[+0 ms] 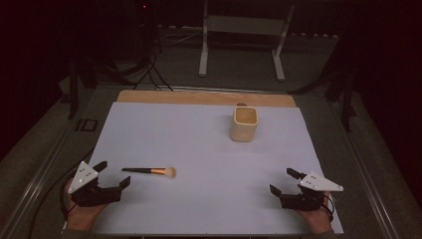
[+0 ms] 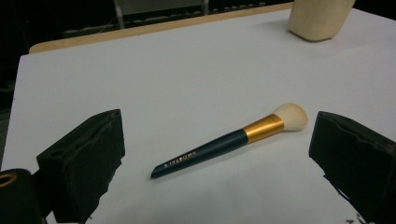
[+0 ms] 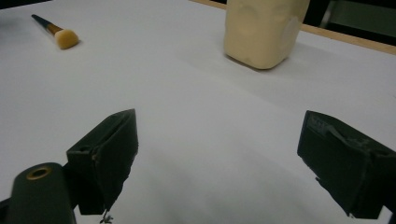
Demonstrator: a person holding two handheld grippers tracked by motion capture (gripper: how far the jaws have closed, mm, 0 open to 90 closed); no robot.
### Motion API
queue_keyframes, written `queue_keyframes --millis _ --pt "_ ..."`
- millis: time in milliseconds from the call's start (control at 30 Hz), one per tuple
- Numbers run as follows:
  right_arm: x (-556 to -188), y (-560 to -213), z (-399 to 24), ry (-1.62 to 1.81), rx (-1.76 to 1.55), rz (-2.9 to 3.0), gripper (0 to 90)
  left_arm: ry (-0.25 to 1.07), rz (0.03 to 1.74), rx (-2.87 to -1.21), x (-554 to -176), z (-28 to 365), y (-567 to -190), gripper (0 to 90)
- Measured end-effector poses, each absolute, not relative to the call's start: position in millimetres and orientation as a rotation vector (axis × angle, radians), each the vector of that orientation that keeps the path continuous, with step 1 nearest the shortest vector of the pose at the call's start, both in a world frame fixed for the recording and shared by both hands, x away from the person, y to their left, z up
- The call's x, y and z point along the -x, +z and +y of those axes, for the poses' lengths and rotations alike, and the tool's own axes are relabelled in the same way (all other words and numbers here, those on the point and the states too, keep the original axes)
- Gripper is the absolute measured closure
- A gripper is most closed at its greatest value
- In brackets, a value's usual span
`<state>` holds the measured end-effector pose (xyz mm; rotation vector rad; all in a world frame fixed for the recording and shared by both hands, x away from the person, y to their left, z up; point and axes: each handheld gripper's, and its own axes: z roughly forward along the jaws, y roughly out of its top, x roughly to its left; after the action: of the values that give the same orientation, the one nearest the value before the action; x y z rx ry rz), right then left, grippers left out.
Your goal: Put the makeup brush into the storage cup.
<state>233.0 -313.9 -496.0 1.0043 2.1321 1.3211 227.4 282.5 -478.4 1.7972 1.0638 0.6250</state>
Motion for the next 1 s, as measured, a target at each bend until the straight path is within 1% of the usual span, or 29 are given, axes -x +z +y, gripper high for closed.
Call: queue_keyframes --millis 333,433,600,1000 --pt "-232.6 -495.8 -313.6 1.309 -1.003 2.125 11.7 0.656 1.01 -1.771 -239.8 274.9 -458.2 4.8" --pt "-232.1 -495.2 -314.4 1.313 -1.01 2.119 11.7 0.69 1.001 -1.79 -252.5 269.5 -446.9 5.2" --pt "-232.1 -495.2 -314.4 1.313 -1.01 2.119 11.7 0.689 1.016 -1.782 -268.6 269.0 -441.1 5.8" --pt "-232.1 -495.1 -315.0 1.315 -1.014 2.115 11.7 0.694 0.985 -1.815 -285.6 262.0 -431.1 6.4"
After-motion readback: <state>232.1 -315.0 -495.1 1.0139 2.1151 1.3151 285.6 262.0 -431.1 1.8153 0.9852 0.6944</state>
